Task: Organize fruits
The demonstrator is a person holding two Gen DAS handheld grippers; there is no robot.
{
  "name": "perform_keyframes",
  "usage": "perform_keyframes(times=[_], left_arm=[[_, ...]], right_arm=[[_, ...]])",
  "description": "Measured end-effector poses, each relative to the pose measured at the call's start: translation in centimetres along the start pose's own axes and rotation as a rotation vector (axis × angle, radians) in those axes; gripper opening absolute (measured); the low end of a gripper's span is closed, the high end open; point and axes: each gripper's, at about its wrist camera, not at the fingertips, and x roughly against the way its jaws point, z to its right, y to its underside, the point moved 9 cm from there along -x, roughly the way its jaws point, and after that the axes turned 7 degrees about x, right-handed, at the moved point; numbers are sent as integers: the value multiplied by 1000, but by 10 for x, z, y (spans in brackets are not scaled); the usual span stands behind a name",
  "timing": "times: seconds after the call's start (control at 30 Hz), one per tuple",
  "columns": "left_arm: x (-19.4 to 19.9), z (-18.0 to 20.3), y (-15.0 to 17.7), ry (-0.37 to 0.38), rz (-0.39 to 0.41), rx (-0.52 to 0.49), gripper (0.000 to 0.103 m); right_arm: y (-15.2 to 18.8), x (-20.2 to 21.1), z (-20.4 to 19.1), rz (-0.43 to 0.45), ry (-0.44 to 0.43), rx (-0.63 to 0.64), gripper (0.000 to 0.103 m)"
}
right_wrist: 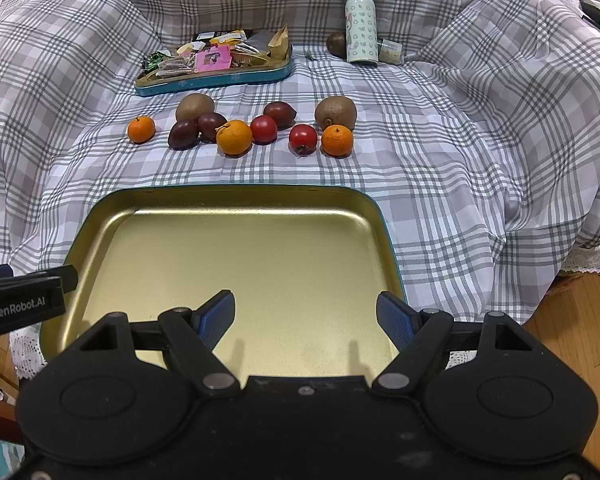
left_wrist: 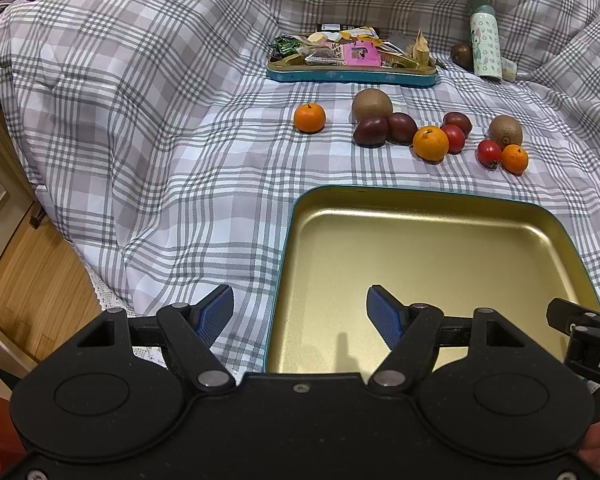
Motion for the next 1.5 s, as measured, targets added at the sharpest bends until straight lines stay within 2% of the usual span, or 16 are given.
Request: perform_keyframes(times=[0.8,1.03,1.5], left_arm=[[0,1,0,-1,0,1,74],[-2,-1,2,-2,-2,10,74],[-7,-4,-2,10,-23,31,74]], right_arm=[[-1,1,-1,-2,-3,4,82],[-4,2,-5,29,-24,18,82],[-3,-7,-5,-13,-15,41,82]])
